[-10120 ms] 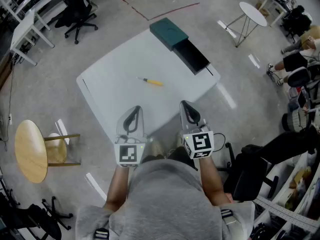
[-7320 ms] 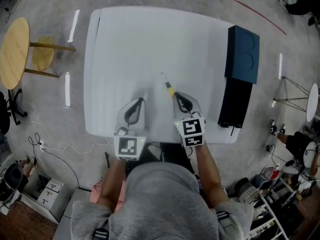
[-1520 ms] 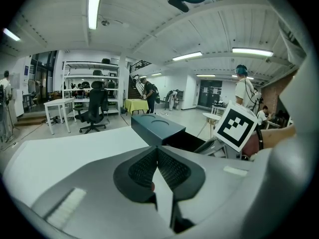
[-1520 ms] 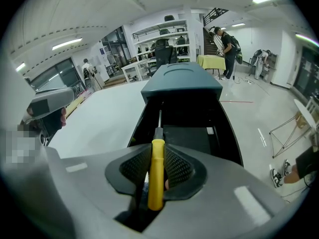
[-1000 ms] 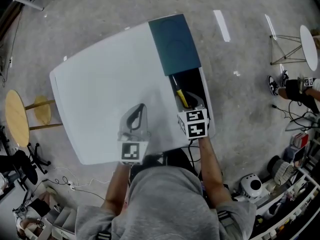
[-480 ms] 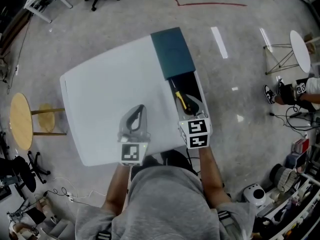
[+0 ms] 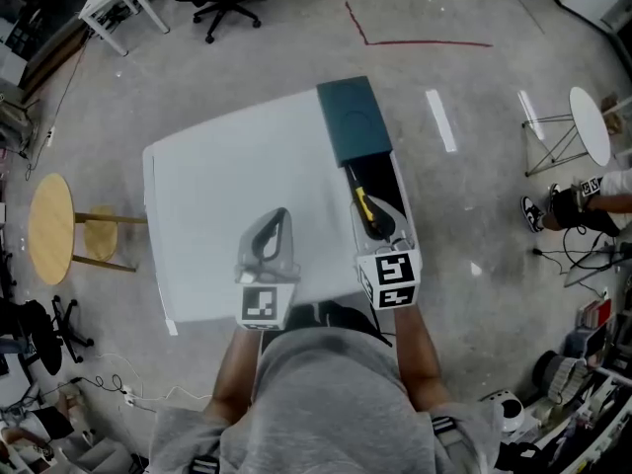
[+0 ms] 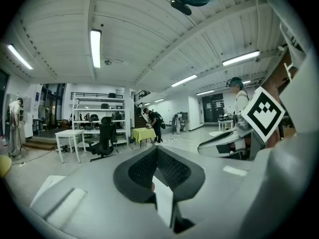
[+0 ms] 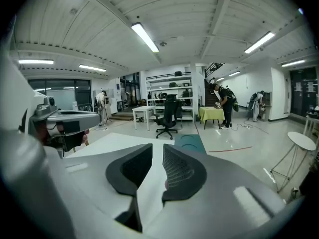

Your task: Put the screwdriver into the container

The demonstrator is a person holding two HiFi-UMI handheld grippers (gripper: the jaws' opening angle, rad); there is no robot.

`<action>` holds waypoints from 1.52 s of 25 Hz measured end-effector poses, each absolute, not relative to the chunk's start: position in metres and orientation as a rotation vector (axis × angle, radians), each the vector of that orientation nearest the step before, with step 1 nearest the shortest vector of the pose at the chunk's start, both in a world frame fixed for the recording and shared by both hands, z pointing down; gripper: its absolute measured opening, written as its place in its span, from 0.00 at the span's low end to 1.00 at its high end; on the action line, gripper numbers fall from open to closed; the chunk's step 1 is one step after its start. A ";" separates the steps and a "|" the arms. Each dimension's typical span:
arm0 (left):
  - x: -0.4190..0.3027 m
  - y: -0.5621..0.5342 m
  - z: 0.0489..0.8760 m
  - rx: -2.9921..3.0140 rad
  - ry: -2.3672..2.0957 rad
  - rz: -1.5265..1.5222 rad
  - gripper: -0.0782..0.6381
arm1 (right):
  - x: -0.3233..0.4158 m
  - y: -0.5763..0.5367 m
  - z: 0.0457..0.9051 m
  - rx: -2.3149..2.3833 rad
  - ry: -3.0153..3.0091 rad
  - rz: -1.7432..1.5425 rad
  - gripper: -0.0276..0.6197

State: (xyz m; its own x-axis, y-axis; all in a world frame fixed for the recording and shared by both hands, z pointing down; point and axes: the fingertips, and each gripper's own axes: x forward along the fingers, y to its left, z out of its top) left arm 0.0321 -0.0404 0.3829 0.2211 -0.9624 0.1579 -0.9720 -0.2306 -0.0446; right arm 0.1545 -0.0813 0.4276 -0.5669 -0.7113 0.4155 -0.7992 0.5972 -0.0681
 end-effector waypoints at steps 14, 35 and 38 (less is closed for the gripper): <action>0.007 0.007 0.370 2.356 -1.985 0.204 0.12 | 0.127 -0.033 0.402 1.136 -2.599 0.238 0.07; 0.002 0.027 0.382 2.324 -1.979 0.237 0.12 | 0.136 -0.009 0.411 1.127 -2.592 0.211 0.05; 0.006 0.025 0.380 2.331 -1.975 0.231 0.13 | 0.139 -0.009 0.410 1.130 -2.592 0.211 0.05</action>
